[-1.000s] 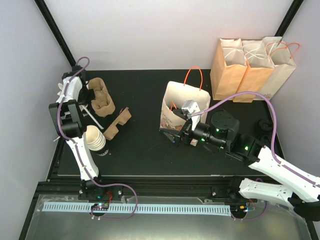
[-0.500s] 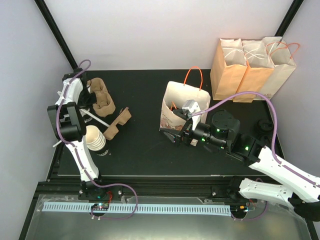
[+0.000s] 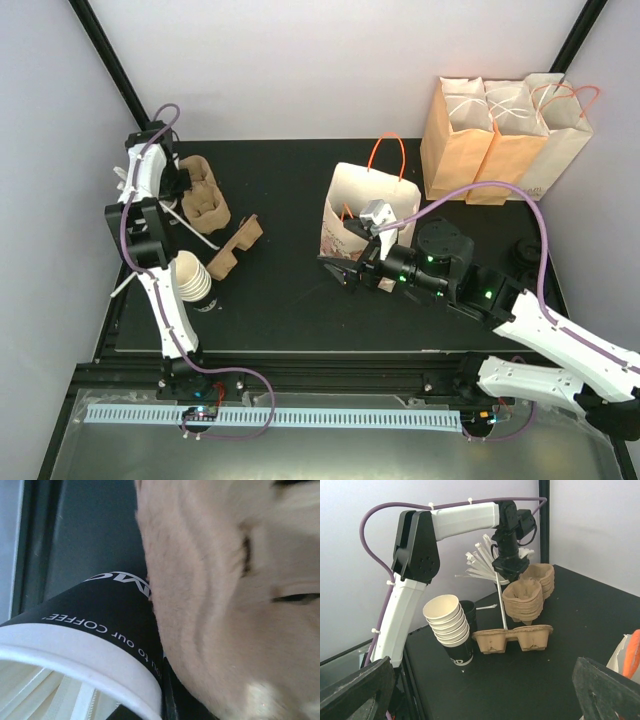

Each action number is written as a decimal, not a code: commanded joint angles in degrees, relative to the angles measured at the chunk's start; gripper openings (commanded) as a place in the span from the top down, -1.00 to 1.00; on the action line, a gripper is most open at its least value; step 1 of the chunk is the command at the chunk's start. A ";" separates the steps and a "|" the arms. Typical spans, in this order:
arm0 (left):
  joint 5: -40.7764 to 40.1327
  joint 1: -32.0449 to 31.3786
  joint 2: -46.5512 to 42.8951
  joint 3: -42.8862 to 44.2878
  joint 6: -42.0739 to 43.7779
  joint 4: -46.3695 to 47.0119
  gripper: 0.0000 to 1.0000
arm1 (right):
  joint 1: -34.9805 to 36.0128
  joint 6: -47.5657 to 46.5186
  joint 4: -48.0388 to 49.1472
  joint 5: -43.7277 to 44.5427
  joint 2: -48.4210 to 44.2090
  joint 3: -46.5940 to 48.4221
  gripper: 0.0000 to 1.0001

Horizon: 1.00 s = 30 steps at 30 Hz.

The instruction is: Pack the takeout coffee

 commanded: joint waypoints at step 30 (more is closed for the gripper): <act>-0.28 -0.33 0.79 0.72 0.46 -2.68 0.23 | 0.03 0.89 1.84 -0.54 1.39 1.15 -1.00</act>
